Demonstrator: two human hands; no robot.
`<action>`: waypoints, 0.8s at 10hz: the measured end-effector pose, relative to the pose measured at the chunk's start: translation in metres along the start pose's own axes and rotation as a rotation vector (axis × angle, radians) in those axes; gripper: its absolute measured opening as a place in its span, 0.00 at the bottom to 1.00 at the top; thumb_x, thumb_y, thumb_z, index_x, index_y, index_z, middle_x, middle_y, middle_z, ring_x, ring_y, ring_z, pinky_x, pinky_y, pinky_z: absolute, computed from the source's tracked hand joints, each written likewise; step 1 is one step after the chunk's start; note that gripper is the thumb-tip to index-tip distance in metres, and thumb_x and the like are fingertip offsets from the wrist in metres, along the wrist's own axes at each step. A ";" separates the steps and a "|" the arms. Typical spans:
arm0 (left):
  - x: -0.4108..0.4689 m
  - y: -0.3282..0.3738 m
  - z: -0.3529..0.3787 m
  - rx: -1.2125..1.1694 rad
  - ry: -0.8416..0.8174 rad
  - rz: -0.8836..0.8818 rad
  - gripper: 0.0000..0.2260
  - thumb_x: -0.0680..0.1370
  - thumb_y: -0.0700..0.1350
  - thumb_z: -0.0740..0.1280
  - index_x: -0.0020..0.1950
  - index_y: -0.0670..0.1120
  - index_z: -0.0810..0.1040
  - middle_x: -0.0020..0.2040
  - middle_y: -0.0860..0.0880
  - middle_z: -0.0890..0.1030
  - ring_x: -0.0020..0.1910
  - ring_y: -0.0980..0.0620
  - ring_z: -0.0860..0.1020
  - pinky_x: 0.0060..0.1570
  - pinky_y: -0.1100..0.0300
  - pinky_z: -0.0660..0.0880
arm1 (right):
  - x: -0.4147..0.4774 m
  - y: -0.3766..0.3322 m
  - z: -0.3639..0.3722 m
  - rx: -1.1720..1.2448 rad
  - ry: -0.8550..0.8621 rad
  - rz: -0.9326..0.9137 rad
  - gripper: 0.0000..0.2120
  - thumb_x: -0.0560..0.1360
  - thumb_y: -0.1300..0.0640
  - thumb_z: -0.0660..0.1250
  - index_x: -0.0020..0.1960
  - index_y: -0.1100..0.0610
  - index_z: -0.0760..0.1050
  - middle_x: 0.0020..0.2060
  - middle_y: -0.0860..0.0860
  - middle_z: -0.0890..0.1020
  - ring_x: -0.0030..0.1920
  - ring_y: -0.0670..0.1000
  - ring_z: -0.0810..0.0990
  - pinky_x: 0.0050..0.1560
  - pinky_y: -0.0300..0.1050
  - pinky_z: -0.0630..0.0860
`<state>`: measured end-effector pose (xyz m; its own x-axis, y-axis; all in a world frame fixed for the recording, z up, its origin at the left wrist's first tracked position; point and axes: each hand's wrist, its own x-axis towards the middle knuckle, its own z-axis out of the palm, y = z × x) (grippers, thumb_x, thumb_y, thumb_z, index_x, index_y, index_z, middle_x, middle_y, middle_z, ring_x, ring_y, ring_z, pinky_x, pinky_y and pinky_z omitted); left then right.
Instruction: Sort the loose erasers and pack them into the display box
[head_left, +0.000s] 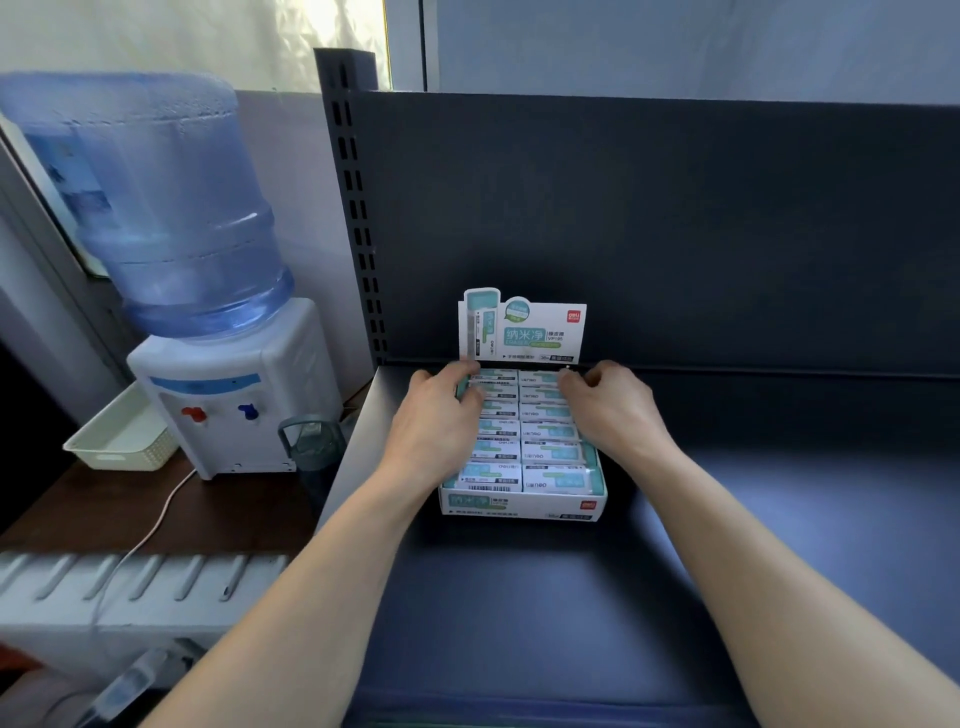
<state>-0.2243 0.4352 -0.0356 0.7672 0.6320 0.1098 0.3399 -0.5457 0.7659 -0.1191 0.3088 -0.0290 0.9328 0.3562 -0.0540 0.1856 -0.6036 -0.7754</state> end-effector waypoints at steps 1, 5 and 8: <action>-0.003 0.004 -0.003 0.066 -0.014 0.008 0.18 0.81 0.49 0.55 0.70 0.52 0.70 0.63 0.45 0.72 0.55 0.42 0.77 0.60 0.50 0.73 | -0.001 -0.002 -0.001 0.000 -0.015 0.004 0.19 0.77 0.42 0.60 0.51 0.58 0.75 0.47 0.53 0.82 0.47 0.55 0.82 0.51 0.54 0.79; -0.021 0.013 -0.001 0.244 0.008 -0.025 0.19 0.82 0.51 0.54 0.70 0.43 0.64 0.65 0.39 0.69 0.61 0.37 0.72 0.57 0.50 0.68 | -0.040 -0.010 0.001 -0.497 -0.026 -0.143 0.21 0.82 0.46 0.50 0.64 0.61 0.67 0.60 0.60 0.76 0.59 0.63 0.75 0.48 0.49 0.68; -0.014 0.004 -0.010 0.172 0.025 -0.039 0.19 0.81 0.53 0.57 0.66 0.43 0.70 0.62 0.41 0.75 0.58 0.40 0.75 0.57 0.50 0.72 | -0.042 -0.014 -0.008 -0.453 0.073 -0.101 0.23 0.82 0.43 0.49 0.62 0.61 0.69 0.59 0.59 0.78 0.58 0.63 0.76 0.45 0.48 0.65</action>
